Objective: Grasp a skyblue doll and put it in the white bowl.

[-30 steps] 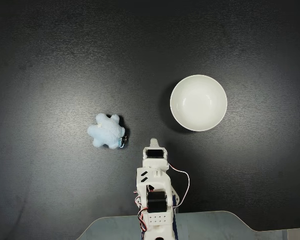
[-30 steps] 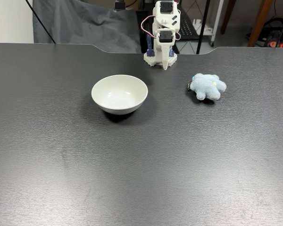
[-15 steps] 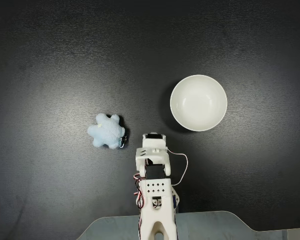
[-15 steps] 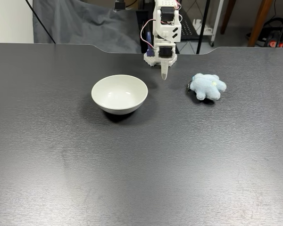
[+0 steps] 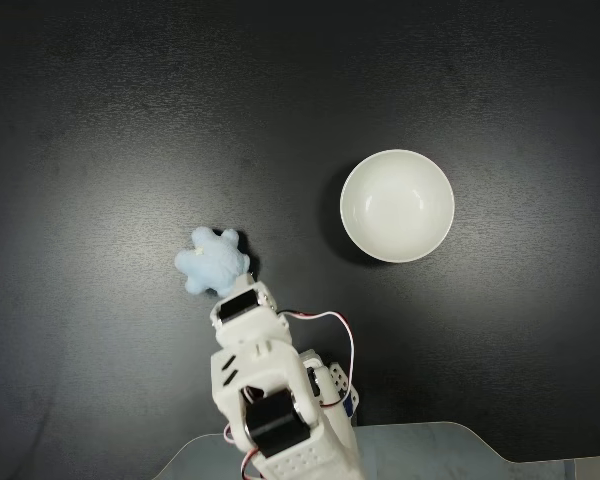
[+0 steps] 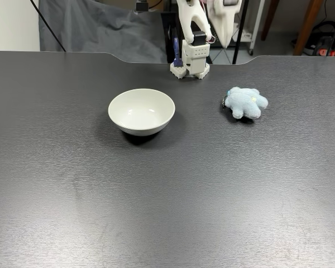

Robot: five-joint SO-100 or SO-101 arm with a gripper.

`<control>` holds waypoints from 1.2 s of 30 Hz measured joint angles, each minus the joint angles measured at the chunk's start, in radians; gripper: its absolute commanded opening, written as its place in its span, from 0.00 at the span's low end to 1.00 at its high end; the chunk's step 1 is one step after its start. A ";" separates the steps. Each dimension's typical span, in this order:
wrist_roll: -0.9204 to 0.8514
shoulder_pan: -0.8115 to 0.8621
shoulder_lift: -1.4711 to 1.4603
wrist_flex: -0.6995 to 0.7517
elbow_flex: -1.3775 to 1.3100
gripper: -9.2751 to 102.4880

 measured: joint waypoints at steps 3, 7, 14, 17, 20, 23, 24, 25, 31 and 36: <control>-0.063 -0.038 0.011 0.052 -0.072 0.08; -0.156 -0.103 0.000 0.052 -0.086 0.08; -0.221 -0.356 -0.067 0.052 -0.089 0.08; -0.222 -0.383 -0.198 0.052 -0.091 0.08; -0.230 -0.403 -0.337 0.052 -0.094 0.08; -0.230 -0.399 -0.433 0.052 -0.094 0.08; -0.230 -0.397 -0.449 0.052 -0.094 0.08; -0.230 -0.397 -0.459 0.052 -0.094 0.08; -0.230 -0.402 -0.466 0.052 -0.094 0.08; -0.230 -0.356 -0.466 0.006 -0.094 0.08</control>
